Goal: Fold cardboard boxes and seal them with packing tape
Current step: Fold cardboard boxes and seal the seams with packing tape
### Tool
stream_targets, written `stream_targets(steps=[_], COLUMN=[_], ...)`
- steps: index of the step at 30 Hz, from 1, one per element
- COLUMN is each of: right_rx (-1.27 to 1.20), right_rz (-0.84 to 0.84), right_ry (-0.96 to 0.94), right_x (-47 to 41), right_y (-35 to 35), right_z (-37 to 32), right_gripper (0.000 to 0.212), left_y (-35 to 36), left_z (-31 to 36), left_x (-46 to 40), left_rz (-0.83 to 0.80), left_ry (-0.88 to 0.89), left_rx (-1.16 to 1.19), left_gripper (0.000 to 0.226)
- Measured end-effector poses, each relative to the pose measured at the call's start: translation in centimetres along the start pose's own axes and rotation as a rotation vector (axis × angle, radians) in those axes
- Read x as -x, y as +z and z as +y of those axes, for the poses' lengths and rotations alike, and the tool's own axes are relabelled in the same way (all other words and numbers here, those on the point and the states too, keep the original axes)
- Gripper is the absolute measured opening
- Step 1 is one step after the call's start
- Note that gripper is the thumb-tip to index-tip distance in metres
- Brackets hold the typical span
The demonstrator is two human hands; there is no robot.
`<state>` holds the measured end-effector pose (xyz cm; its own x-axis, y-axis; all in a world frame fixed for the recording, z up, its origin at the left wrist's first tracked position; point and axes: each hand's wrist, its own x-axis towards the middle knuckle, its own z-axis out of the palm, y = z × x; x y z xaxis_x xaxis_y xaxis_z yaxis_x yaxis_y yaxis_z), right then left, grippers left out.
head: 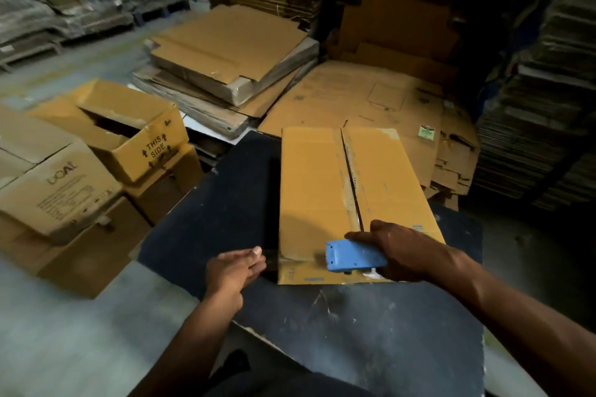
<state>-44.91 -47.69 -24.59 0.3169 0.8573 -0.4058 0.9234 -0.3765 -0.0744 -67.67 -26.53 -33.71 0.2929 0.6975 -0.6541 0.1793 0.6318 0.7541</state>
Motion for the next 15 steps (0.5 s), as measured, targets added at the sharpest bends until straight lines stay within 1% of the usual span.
stream_targets(steps=[2, 9, 12, 15], right_rx=[0.011, 0.070, 0.115, 0.196], right_rz=[-0.054, -0.076, -0.088, -0.108], right_ry=[0.029, 0.095, 0.088, 0.076], right_x=[-0.9, -2.2, -3.0, -3.9], right_y=[0.7, 1.5, 1.1, 0.6], right_z=[-0.1, -0.4, -0.9, -2.3], right_gripper=[0.074, 0.081, 0.081, 0.078], left_y=[0.6, 1.2, 1.1, 0.6], left_z=[-0.3, -0.9, -1.4, -2.6], left_x=[-0.3, -1.2, -2.0, -2.5], left_rz=[0.000, 0.033, 0.061, 0.046], left_ry=[0.015, 0.079, 0.050, -0.005], left_rx=[-0.013, -0.009, -0.036, 0.002], left_gripper=[0.012, 0.005, 0.008, 0.011])
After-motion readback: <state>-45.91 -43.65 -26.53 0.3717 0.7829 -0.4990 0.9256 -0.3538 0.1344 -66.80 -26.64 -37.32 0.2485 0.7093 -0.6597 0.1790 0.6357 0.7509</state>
